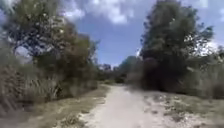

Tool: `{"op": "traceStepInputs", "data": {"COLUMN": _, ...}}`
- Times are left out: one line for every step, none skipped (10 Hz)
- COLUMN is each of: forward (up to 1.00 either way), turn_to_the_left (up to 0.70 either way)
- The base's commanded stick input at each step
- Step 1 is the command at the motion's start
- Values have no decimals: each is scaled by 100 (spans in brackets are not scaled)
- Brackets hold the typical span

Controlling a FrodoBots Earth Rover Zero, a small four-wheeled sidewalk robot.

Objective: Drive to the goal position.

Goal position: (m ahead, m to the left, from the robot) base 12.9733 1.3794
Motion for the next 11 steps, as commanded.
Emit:
{"op": "traceStepInputs", "data": {"forward": 100, "turn_to_the_left": 0}}
{"op": "traceStepInputs", "data": {"forward": 100, "turn_to_the_left": 0}}
{"op": "traceStepInputs", "data": {"forward": 100, "turn_to_the_left": 0}}
{"op": "traceStepInputs", "data": {"forward": 100, "turn_to_the_left": 0}}
{"op": "traceStepInputs", "data": {"forward": 100, "turn_to_the_left": 0}}
{"op": "traceStepInputs", "data": {"forward": 100, "turn_to_the_left": 0}}
{"op": "traceStepInputs", "data": {"forward": 100, "turn_to_the_left": 0}}
{"op": "traceStepInputs", "data": {"forward": 100, "turn_to_the_left": 0}}
{"op": "traceStepInputs", "data": {"forward": 100, "turn_to_the_left": 0}}
{"op": "traceStepInputs", "data": {"forward": 100, "turn_to_the_left": 0}}
{"op": "traceStepInputs", "data": {"forward": 100, "turn_to_the_left": 0}}
